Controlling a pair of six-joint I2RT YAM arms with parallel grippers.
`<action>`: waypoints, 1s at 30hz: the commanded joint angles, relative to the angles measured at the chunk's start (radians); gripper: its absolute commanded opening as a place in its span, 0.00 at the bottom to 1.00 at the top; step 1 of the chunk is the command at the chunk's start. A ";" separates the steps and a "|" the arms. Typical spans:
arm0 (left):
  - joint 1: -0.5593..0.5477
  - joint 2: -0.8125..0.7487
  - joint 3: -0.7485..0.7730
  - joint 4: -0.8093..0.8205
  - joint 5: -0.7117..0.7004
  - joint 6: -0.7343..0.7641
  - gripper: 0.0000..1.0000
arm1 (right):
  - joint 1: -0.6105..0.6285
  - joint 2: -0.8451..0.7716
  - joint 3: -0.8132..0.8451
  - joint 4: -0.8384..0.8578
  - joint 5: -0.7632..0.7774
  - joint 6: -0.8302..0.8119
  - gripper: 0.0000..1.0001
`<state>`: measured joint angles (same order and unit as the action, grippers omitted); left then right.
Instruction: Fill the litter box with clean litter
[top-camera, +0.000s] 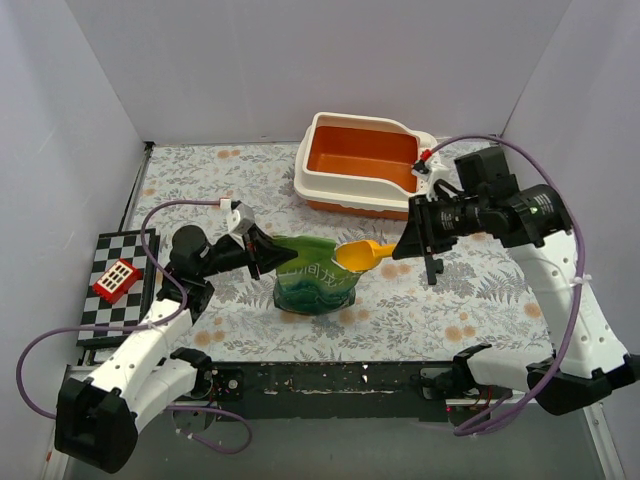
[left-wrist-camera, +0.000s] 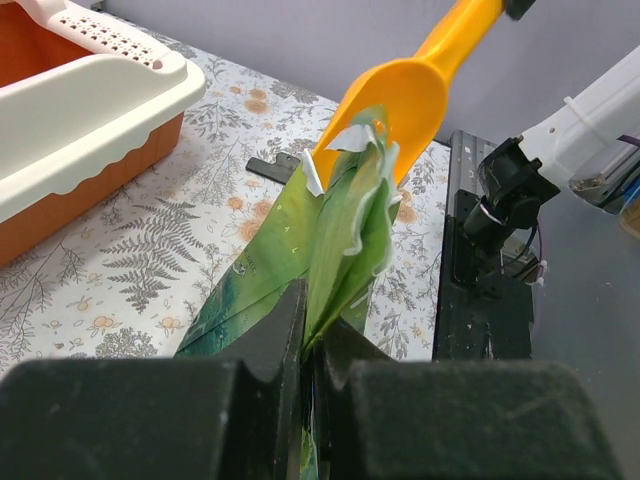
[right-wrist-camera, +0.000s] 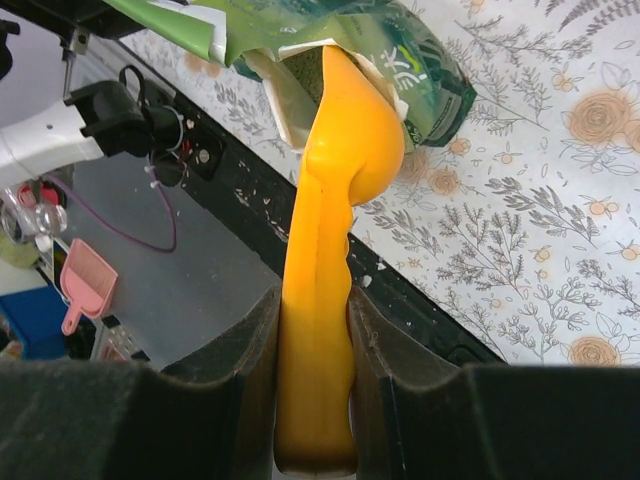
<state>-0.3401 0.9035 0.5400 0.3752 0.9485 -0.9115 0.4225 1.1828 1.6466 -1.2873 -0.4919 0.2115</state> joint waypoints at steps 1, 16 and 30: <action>-0.010 -0.048 -0.014 0.018 -0.022 0.005 0.00 | 0.077 0.060 -0.014 0.022 0.053 0.009 0.01; -0.014 -0.101 0.262 -0.504 -0.253 0.394 0.00 | 0.240 0.414 0.243 0.016 0.087 0.075 0.01; -0.013 -0.212 0.356 -0.778 -0.507 0.503 0.00 | 0.254 0.518 0.348 -0.021 0.058 0.031 0.01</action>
<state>-0.3584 0.7311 0.8082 -0.3916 0.5514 -0.4587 0.6807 1.7252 1.9987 -1.3022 -0.4118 0.2718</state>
